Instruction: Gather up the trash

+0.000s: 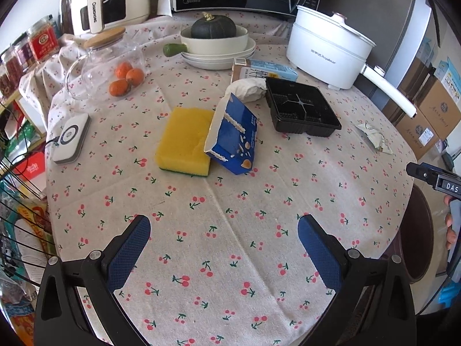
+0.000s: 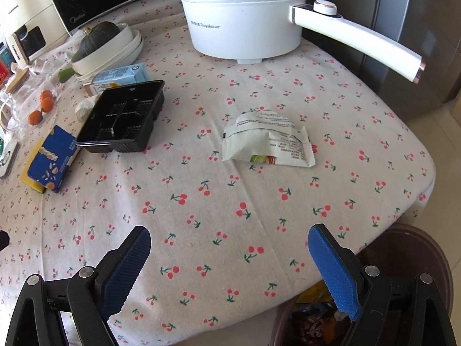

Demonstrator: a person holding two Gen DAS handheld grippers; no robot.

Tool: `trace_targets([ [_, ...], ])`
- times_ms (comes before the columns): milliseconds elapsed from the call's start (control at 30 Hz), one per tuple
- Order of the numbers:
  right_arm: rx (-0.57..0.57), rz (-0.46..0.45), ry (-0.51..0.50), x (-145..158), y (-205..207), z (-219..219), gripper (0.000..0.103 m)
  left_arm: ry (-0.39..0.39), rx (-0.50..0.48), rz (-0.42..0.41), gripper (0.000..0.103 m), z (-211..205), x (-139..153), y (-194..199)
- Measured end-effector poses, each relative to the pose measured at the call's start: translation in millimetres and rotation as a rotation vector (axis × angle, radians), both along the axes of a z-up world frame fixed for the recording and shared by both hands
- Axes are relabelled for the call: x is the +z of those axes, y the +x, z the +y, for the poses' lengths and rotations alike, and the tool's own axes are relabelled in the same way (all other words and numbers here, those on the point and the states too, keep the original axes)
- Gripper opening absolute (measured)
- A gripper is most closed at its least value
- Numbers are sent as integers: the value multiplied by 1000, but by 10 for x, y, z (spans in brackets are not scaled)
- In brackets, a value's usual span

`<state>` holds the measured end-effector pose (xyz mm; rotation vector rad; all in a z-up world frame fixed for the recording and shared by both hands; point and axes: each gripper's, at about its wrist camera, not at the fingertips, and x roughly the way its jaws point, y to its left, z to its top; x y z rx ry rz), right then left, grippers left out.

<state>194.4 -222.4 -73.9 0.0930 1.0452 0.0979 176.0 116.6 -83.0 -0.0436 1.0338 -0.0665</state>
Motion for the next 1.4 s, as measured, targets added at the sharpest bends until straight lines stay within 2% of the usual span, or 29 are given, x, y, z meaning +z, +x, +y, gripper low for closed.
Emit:
trace_targets([
  [200,3,29,-44,-227,481,9,92,5,41,-16,103,25,-53,272],
  [333,9,33,-94,-360,724,-11,93,97,5,-43,103,-57,-102,427],
  [533,-14,54,-60,-541,951,-127,95,175,-52,-59,103,-214,-204,671],
  [767,-10,70,-60,-678,1015,-182,96,286,-97,-53,102,-451,-359,887],
  [867,-10,61,-50,-681,1020,-202,96,321,-107,-43,96,-523,-432,937],
  [933,-6,56,-56,-690,1022,-205,95,334,-109,-23,79,-545,-479,956],
  [1000,0,45,-72,-680,1008,-196,92,337,-103,-9,68,-545,-509,959],
  [1033,6,36,-71,-666,997,-194,85,344,-101,-18,65,-546,-501,946],
  [1100,18,27,-76,-638,987,-186,72,326,-108,-25,64,-541,-474,927],
  [1167,35,18,-94,-608,970,-163,47,291,-102,-23,64,-516,-440,904],
  [1233,55,17,-124,-584,937,-135,30,256,-90,-18,64,-497,-409,870],
  [1333,77,28,-140,-544,865,-118,18,203,-73,-4,64,-475,-357,795],
  [1400,86,26,-141,-490,798,-111,16,171,-59,1,64,-461,-315,731],
])
